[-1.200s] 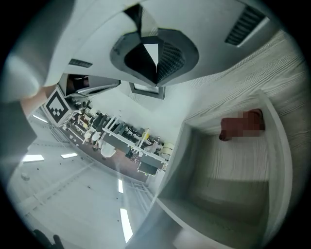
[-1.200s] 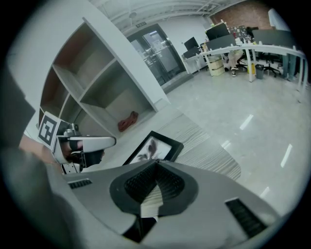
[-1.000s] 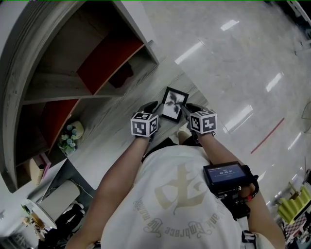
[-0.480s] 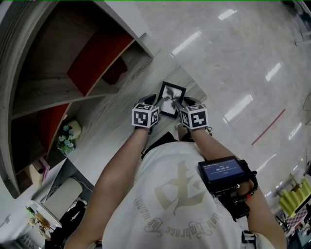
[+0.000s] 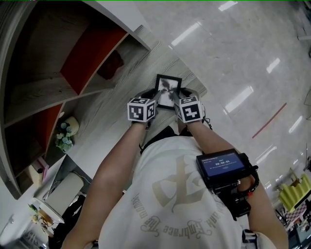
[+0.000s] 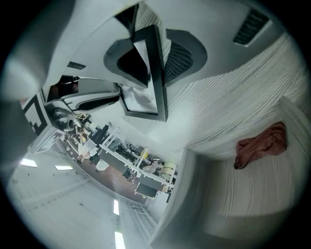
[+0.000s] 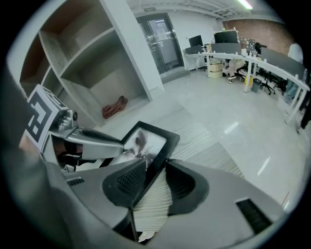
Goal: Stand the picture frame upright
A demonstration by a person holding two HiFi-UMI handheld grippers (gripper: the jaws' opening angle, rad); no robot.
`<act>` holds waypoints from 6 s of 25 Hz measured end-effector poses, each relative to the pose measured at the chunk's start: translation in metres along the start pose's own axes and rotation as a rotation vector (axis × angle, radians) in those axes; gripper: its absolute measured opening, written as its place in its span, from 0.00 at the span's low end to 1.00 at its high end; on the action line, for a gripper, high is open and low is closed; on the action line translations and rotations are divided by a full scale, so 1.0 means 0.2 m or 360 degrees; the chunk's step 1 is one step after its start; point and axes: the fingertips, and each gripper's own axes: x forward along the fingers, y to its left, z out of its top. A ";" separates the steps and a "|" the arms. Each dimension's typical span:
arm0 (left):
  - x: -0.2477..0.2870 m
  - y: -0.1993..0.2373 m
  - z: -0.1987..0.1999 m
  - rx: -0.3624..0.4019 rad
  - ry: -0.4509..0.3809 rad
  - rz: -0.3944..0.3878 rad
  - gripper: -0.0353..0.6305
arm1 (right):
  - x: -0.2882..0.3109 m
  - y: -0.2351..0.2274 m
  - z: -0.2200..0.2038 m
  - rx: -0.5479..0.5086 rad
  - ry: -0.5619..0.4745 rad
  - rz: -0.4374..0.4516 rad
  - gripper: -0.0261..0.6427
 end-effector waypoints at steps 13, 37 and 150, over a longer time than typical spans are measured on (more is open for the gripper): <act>-0.04 0.03 -0.02 -0.0195 -0.0013 0.0032 0.21 | 0.00 0.04 0.02 0.0126 0.0010 0.0092 0.20; -0.29 0.07 -0.11 -0.0355 -0.0295 0.0222 0.18 | -0.04 0.23 0.09 -0.0090 -0.0130 0.0364 0.18; -1.03 0.87 -0.05 -0.0680 -0.0855 0.0825 0.16 | 0.18 1.26 0.72 -0.1047 -0.0432 0.0836 0.15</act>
